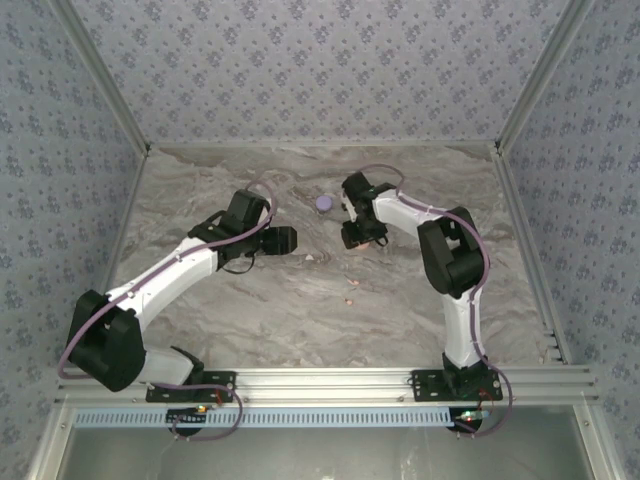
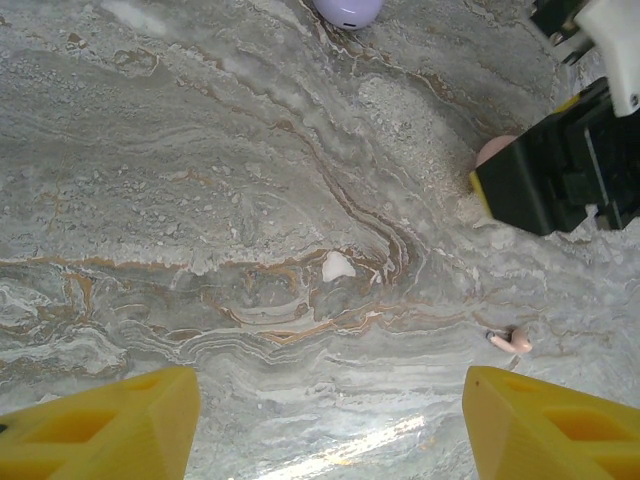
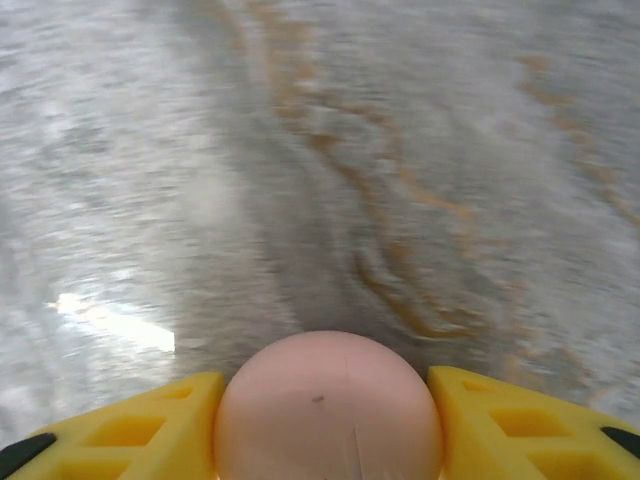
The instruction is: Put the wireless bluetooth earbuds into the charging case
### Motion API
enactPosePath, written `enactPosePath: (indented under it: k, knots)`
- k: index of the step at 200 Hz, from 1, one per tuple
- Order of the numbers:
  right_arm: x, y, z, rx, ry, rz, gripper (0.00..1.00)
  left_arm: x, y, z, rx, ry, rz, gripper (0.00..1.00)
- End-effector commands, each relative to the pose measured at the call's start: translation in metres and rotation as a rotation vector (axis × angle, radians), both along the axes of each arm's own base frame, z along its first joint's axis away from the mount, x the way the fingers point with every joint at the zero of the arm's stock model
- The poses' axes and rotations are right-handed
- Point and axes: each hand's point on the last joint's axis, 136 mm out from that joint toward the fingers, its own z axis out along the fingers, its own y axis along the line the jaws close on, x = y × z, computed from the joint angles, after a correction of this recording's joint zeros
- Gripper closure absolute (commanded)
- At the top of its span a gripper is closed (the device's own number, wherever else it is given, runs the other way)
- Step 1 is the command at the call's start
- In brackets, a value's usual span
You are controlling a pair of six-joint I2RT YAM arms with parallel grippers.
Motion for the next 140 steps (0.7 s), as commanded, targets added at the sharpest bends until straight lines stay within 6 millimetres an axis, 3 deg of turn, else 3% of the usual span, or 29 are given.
enactPosePath:
  k: [1, 43, 78, 140]
  knots:
    - [-0.019, 0.024, -0.004, 0.004, 0.045, 0.158, 0.46, -0.004, 0.005, 0.003, 0.001, -0.006, 0.016, 0.3]
    - [-0.04, 0.048, -0.008, -0.002, 0.06, 0.3, 0.45, -0.006, 0.006, -0.001, -0.002, 0.001, 0.02, 0.3]
    - [-0.038, 0.046, -0.007, -0.02, 0.051, 0.285, 0.38, -0.007, 0.006, -0.004, -0.003, 0.006, 0.018, 0.3]
    - [-0.039, 0.045, 0.031, 0.07, -0.032, 0.235, 0.3, 0.006, -0.007, -0.016, -0.006, 0.029, -0.008, 0.29]
